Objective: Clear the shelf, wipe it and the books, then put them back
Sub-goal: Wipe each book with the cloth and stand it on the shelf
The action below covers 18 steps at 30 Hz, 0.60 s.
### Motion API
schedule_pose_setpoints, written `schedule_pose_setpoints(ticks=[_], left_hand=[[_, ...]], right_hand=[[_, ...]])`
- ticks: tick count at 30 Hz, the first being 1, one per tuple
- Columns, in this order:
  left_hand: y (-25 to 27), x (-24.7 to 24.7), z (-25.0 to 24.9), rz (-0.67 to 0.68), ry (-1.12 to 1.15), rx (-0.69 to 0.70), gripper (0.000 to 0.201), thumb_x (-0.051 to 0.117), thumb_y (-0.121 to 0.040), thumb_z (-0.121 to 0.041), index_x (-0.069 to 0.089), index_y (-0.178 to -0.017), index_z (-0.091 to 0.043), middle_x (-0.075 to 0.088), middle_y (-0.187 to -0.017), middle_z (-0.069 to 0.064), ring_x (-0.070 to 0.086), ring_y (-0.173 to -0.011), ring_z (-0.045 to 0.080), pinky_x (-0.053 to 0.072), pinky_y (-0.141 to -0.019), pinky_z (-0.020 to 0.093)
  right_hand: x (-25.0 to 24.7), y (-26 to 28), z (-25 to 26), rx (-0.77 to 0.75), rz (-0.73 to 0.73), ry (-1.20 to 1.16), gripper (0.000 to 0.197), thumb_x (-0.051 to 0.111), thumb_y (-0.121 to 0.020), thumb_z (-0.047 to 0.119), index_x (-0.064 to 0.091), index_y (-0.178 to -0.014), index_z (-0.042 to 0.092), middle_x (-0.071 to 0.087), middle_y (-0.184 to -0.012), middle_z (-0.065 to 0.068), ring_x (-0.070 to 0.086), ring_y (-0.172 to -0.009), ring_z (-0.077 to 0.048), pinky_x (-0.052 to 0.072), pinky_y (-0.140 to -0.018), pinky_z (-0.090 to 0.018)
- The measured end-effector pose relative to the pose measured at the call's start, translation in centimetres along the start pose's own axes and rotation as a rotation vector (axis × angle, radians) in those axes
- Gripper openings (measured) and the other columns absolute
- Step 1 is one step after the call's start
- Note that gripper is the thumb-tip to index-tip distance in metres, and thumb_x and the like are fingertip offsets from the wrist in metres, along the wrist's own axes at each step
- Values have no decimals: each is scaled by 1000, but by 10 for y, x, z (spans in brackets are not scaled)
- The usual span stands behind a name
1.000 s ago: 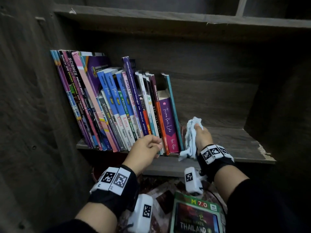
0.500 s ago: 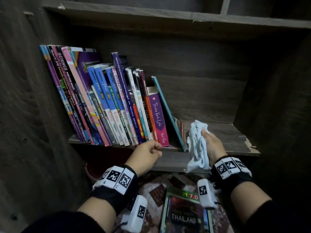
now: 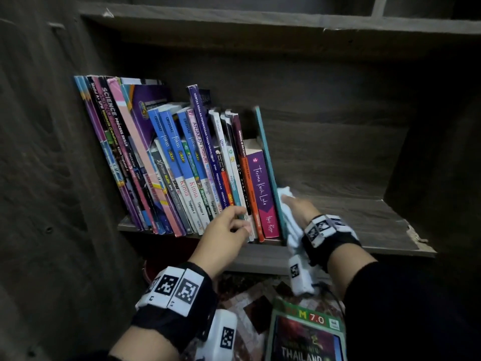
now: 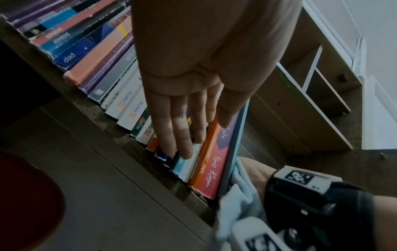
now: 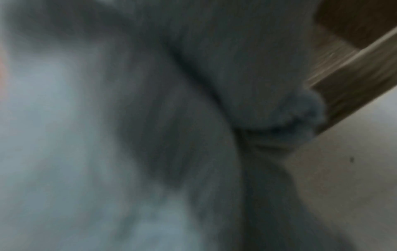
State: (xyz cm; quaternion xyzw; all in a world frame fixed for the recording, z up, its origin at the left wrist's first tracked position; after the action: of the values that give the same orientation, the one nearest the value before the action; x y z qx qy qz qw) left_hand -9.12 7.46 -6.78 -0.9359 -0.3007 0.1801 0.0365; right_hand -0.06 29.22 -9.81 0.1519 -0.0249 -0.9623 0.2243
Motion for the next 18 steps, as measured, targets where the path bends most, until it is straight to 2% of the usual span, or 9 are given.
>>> schedule_pose_setpoints(ticks=[2,4,7,10,13,15,18], left_hand=[[-3,-3,-2,3,-7,7,30,54,-96,-16,53,-124,-26,67,-105,-7,66,-94,18,49,-74,27],[-4,-2,-2,7,-7,0,30,55,-96,-16,55,-125,-26,68,-106,-7,66,-97,16,49,-79,28],[-5,3,-2,16,-20,3,29,55,-96,-15,56,-123,-24,68,-104,-6,65,-93,15,49,-78,28],[-6,6,0,-2,-35,2,21,56,-95,-15,61,-114,-21,69,-95,-2,66,-87,19,54,-81,35],[-6,8,3,-16,-50,-11,15,57,-94,-15,62,-99,-28,70,-94,3,67,-89,26,54,-87,44],[-7,8,5,-19,-52,-14,15,58,-93,-16,62,-96,-30,69,-95,3,67,-89,26,55,-87,45],[-7,8,7,-24,-40,-17,18,59,-93,-14,62,-92,-32,70,-95,5,67,-89,28,55,-86,47]], right_hand=[[13,7,5,-7,31,-48,42,61,-88,36,65,-105,-2,66,-110,-10,62,-101,-28,48,-91,-37],[16,20,10,-2,20,-26,34,54,-95,29,61,-110,0,65,-106,-10,61,-98,-27,45,-85,-31],[10,20,6,-20,-35,6,42,49,-97,32,58,-123,0,62,-120,-14,59,-109,-29,42,-88,-30],[9,17,2,-28,-74,-16,48,51,-95,36,57,-125,-1,61,-124,-14,58,-112,-32,44,-97,-36],[2,16,-5,-23,-159,-41,54,53,-94,39,53,-129,-2,58,-130,-17,55,-118,-34,42,-103,-40],[-5,15,-10,-9,-199,-60,54,53,-94,38,52,-130,-2,58,-130,-19,54,-119,-35,41,-102,-39],[-16,14,-14,9,-223,-44,51,52,-96,34,53,-128,-5,59,-127,-20,55,-117,-35,40,-95,-33]])
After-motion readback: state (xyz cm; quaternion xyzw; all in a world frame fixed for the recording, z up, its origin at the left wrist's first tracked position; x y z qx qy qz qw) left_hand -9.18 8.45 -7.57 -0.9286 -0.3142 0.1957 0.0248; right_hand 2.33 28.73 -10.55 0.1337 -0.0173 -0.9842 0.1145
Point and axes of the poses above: each hand's wrist, its own y-axis away from the middle knuckle, its own x-axis out of the palm, z = x × y, the point moved 8 cm from there along -y, towards the middle knuckle
